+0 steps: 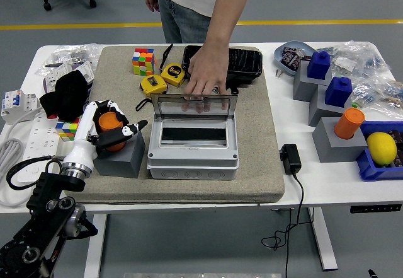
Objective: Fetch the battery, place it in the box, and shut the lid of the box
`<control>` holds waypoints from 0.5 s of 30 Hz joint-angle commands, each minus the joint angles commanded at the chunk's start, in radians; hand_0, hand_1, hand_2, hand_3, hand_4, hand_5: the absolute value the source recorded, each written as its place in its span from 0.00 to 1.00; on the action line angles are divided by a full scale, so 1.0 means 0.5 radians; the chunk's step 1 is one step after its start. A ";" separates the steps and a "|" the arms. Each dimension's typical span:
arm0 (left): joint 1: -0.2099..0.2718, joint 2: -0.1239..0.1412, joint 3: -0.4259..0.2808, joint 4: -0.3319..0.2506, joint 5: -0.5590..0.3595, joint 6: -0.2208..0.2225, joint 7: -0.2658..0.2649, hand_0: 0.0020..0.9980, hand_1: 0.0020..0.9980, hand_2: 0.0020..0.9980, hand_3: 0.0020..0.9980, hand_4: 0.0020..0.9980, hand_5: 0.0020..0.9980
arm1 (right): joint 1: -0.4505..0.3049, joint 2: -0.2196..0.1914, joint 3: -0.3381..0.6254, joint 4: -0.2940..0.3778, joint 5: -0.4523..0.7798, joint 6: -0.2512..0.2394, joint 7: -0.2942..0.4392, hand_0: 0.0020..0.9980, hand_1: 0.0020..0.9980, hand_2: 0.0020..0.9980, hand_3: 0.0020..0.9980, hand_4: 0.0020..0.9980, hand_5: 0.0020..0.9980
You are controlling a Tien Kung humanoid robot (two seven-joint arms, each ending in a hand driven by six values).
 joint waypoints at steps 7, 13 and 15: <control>-0.011 -0.001 0.001 0.007 -0.036 0.002 -0.029 0.04 0.03 0.09 0.09 0.94 0.00 | 0.002 0.000 -0.001 0.000 0.006 0.000 -0.002 0.81 0.73 0.74 0.78 1.00 1.00; -0.016 0.003 -0.003 -0.010 -0.021 0.003 -0.036 0.04 0.02 0.08 0.08 0.93 0.00 | 0.005 0.000 -0.002 0.000 0.009 0.000 0.000 0.81 0.73 0.74 0.78 1.00 1.00; -0.019 0.003 -0.006 -0.011 -0.020 0.006 -0.038 0.04 0.02 0.08 0.08 0.93 0.00 | 0.005 0.000 -0.005 0.000 0.010 0.000 0.001 0.81 0.73 0.74 0.78 1.00 1.00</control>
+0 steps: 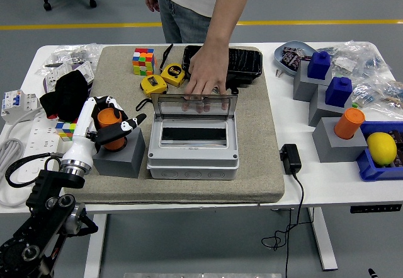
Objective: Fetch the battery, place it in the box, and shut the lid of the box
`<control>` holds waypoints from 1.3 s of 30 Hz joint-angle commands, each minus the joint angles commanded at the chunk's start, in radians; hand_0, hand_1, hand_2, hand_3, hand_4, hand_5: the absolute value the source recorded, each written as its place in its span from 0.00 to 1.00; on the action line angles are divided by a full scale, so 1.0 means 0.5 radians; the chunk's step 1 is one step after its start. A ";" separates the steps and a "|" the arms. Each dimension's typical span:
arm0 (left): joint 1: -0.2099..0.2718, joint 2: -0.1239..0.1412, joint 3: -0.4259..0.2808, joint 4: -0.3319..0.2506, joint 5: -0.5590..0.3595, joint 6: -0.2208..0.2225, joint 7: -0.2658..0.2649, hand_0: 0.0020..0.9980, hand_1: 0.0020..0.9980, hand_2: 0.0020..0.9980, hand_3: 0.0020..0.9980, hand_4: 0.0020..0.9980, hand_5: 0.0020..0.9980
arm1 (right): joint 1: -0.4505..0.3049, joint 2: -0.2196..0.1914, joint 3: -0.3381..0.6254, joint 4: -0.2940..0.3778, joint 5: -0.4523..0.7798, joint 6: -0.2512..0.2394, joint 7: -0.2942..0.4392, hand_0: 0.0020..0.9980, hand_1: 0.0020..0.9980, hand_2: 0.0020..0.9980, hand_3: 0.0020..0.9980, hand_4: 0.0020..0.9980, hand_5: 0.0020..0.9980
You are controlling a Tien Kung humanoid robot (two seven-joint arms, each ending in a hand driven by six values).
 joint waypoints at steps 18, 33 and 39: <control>-0.036 0.025 -0.014 -0.076 0.137 0.043 0.024 0.04 0.02 0.07 0.07 0.89 0.00 | 0.004 -0.004 -0.001 0.000 0.000 0.000 -0.001 0.81 0.73 0.74 0.78 1.00 1.00; -0.056 0.085 0.110 -0.255 0.590 0.227 0.030 0.05 0.01 0.06 0.07 0.93 0.00 | 0.004 -0.005 -0.006 0.000 -0.008 0.001 -0.003 0.81 0.73 0.74 0.78 1.00 1.00; -0.067 0.140 0.255 -0.364 0.847 0.298 0.067 0.05 0.01 0.06 0.07 0.93 0.00 | 0.001 -0.007 -0.005 0.000 -0.012 0.001 -0.005 0.81 0.73 0.74 0.78 1.00 1.00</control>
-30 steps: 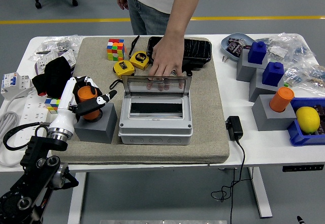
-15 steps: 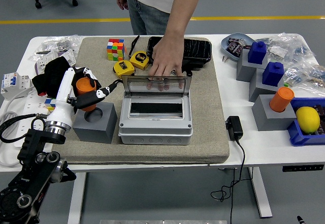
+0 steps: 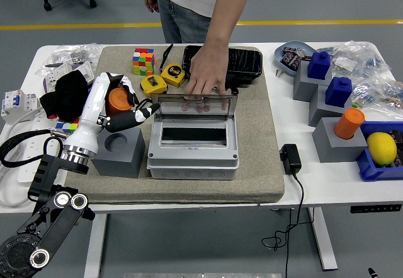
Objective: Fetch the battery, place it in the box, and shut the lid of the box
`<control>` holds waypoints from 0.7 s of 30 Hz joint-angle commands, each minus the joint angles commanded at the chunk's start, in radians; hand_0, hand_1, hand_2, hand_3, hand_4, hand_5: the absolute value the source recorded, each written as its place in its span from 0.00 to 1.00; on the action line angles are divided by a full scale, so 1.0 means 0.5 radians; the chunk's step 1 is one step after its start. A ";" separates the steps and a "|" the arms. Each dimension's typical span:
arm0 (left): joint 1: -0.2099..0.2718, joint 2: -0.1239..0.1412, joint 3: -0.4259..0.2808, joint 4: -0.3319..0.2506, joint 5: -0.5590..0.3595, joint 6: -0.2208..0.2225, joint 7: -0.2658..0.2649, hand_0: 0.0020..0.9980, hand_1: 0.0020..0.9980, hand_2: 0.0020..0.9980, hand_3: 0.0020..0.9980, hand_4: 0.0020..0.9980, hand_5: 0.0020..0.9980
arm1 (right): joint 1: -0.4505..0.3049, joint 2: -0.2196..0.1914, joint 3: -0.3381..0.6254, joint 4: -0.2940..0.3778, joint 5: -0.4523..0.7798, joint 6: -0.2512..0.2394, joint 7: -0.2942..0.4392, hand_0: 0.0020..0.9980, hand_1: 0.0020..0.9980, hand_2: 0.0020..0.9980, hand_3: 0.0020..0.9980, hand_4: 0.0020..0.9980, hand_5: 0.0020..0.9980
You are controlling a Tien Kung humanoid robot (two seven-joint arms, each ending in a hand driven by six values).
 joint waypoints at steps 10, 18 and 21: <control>-0.065 0.053 0.331 -0.032 0.125 0.068 0.023 0.05 0.01 0.06 0.07 0.92 0.00 | 0.004 -0.003 -0.009 0.000 0.001 0.001 0.002 0.81 0.73 0.74 0.78 1.00 1.00; -0.180 0.087 0.580 0.025 0.086 0.071 0.037 0.05 0.01 0.06 0.07 0.96 0.00 | 0.010 -0.008 -0.016 0.000 0.009 0.000 -0.002 0.81 0.73 0.74 0.78 1.00 1.00; -0.224 0.091 0.654 0.063 0.057 0.080 0.029 0.05 0.01 0.06 0.07 0.96 0.00 | 0.012 -0.009 -0.019 0.000 0.010 0.000 0.000 0.81 0.73 0.74 0.78 1.00 1.00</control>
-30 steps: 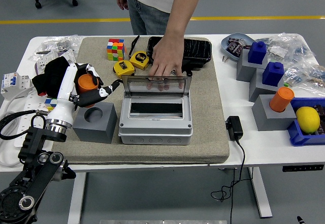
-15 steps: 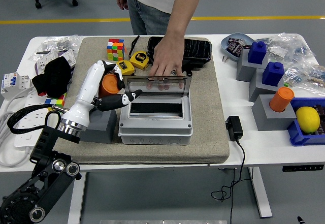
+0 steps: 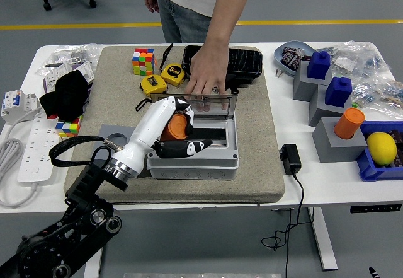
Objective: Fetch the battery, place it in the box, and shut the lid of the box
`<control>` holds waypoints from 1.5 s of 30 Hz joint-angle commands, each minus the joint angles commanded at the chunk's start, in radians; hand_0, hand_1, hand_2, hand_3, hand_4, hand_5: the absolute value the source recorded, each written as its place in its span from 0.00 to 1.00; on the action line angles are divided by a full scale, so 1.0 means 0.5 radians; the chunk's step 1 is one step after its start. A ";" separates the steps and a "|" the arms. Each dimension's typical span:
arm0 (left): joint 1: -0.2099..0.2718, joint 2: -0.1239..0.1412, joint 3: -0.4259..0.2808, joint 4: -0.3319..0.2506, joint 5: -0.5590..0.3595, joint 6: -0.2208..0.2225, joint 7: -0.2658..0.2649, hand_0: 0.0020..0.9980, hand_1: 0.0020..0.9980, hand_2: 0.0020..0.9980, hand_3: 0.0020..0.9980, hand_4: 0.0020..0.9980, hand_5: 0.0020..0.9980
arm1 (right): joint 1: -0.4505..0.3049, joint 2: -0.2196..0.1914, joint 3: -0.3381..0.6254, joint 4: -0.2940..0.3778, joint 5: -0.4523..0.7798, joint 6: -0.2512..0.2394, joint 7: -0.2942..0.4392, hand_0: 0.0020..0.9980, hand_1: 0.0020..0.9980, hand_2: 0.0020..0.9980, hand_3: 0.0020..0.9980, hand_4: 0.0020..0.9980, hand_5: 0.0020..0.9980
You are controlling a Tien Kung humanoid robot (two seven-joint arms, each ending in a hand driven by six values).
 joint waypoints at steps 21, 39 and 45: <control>-0.235 -0.078 0.198 0.349 -0.087 0.055 -0.035 0.05 0.01 0.06 0.06 0.95 0.00 | 0.006 0.001 0.004 0.000 -0.016 0.001 -0.004 0.81 0.73 0.74 0.78 1.00 1.00; -0.334 -0.133 0.215 0.547 -0.147 0.081 -0.090 0.05 0.01 0.06 0.06 0.96 0.00 | 0.005 -0.001 0.016 0.000 -0.045 0.003 -0.011 0.81 0.73 0.74 0.78 1.00 1.00; -0.315 -0.133 0.204 0.554 -0.174 0.086 -0.119 0.06 0.01 0.07 0.05 0.98 0.00 | 0.001 -0.001 0.014 0.000 -0.056 0.007 -0.010 0.81 0.73 0.74 0.78 1.00 1.00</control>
